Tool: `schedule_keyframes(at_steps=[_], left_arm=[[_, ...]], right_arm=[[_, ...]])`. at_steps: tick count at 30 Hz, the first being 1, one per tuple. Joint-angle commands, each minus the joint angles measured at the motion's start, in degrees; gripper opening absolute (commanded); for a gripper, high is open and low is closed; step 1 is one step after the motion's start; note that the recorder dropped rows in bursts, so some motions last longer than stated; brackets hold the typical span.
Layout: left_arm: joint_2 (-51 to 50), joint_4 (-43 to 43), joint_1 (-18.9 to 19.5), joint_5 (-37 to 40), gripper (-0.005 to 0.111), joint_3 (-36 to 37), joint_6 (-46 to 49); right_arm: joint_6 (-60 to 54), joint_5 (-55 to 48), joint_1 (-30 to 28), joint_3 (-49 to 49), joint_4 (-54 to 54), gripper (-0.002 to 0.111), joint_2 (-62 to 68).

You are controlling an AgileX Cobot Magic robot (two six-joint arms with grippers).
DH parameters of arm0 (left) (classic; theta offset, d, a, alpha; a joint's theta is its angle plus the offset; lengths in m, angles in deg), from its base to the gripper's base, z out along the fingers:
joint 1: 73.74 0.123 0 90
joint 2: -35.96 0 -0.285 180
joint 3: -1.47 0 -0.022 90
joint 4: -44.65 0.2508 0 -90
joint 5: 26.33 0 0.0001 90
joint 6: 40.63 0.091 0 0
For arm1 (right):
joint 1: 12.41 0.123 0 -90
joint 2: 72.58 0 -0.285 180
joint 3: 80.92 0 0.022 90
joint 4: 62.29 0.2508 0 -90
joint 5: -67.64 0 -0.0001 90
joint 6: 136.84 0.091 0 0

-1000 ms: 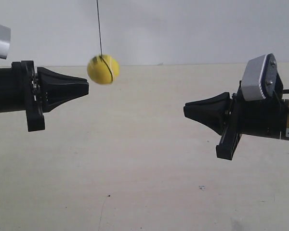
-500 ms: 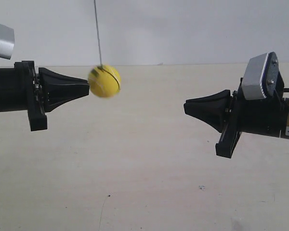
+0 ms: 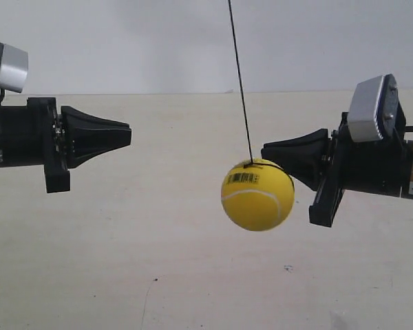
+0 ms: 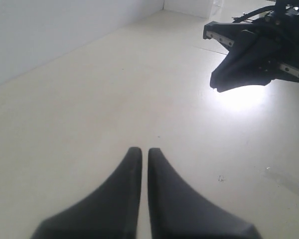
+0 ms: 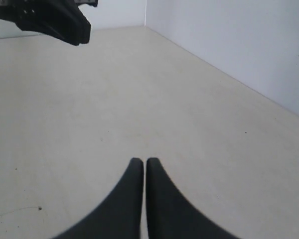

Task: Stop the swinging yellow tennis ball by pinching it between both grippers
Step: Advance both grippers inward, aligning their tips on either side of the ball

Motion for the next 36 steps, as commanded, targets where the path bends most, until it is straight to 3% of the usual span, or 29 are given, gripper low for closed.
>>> schedule_keyframes(at_steps=[1,12,18,23,36], left_arm=[[-0.83,0.51,-0.21,-1.44,0.005,-0.75,-0.72],[-0.83,1.95,-0.31,-5.30,0.005,-1.74,-1.49],[-0.83,2.21,-3.15,-3.98,0.005,-2.09,-1.49],[-0.83,2.55,-3.62,0.60,0.005,-2.09,-1.49],[-0.83,2.64,-3.62,0.43,0.005,-2.09,-1.53]], right_arm=[[0.48,2.05,0.12,0.15,-0.68,0.000,-0.10],[0.87,5.20,2.19,0.34,-1.74,0.000,-0.10],[1.25,-3.56,6.79,3.64,-2.01,0.000,-0.10],[1.27,-6.30,6.80,4.73,-1.33,0.000,-0.10],[-0.82,-10.28,6.80,4.73,0.66,0.000,-0.10]])
